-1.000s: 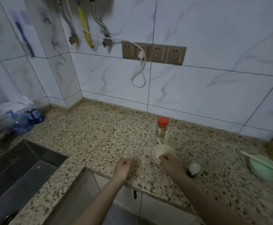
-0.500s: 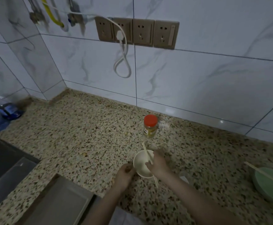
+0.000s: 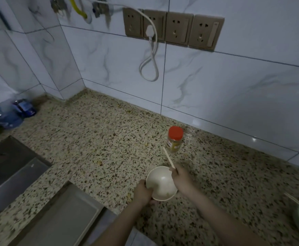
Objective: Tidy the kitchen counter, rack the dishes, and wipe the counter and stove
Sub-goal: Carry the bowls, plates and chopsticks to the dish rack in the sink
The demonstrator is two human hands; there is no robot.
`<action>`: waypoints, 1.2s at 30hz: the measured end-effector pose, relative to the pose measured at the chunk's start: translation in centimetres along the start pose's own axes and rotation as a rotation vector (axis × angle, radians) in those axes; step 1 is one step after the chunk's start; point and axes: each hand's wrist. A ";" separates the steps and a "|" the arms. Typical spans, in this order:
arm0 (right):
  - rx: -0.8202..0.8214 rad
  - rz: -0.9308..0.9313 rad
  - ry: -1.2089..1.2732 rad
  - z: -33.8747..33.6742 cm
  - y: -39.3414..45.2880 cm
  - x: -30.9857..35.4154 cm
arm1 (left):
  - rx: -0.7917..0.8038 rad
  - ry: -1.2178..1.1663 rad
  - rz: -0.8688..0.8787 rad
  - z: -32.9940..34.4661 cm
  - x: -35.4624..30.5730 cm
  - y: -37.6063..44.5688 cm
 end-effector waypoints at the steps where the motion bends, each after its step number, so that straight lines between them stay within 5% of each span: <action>1: -0.021 -0.009 0.038 -0.2 0.1 0.7 | -0.025 0.029 0.014 -0.8 0.2 -0.1; 6: -0.071 -0.036 0.138 2.3 -0.3 6.2 | -0.130 -0.196 -0.001 -7.5 2.4 -1.9; 14: 0.132 -0.097 0.120 13.8 -4.6 14.9 | -0.338 -0.518 -0.041 -21.6 9.4 -7.9; 27: 0.555 -0.165 0.143 40.2 -21.4 30.7 | -0.688 -0.605 -0.125 -45.0 29.1 -24.0; 36: 0.663 -0.159 0.074 49.7 -28.4 34.9 | -0.950 -0.682 -0.289 -52.0 39.7 -30.0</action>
Point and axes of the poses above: each hand's wrist, its own y-axis towards the middle knuckle, its own z-axis out of the palm, x = y × z, and after that the axes turned 1 degree about -z, right-handed
